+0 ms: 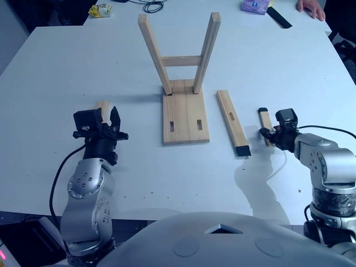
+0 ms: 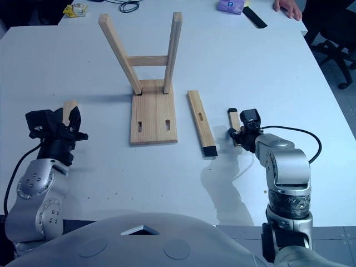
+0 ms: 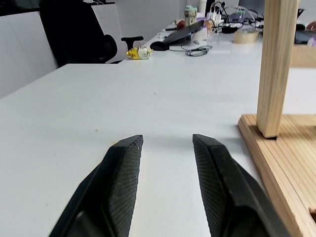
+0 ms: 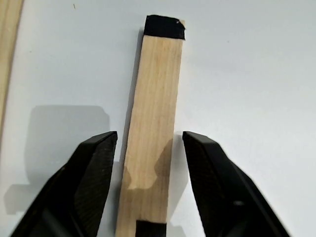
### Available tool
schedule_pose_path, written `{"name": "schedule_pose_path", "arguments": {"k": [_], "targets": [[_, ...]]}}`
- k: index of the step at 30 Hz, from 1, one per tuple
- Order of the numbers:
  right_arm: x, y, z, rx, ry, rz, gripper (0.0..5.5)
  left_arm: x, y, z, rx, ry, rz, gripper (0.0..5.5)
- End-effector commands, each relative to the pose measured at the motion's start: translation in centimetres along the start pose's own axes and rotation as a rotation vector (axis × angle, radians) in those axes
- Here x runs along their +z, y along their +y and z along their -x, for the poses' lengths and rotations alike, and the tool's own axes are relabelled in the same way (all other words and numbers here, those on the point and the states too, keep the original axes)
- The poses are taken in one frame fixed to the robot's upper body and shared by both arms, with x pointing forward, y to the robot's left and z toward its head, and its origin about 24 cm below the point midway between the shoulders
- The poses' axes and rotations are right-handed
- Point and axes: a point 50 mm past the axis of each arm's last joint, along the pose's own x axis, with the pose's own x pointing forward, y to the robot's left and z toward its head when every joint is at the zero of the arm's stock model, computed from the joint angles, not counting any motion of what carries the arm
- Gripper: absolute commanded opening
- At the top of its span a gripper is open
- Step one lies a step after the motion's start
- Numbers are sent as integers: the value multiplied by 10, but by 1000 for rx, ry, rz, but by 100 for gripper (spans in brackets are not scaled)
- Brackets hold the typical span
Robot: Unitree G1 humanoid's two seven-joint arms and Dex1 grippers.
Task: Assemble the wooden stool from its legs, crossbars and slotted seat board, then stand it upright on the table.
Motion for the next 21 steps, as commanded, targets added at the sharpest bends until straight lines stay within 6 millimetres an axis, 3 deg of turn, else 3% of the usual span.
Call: {"name": "schedule_pose_path", "arguments": {"k": [1, 6, 21], "targets": [[-23, 7, -10, 21, 121, -60, 207, 7, 3, -7, -16, -15, -7, 192], [-19, 11, -11, 33, 82, -49, 134, 2, 4, -6, -23, 5, -4, 192], [13, -1, -11, -10, -75, -1, 130, 17, 7, -14, -106, -82, 90, 192]]}}
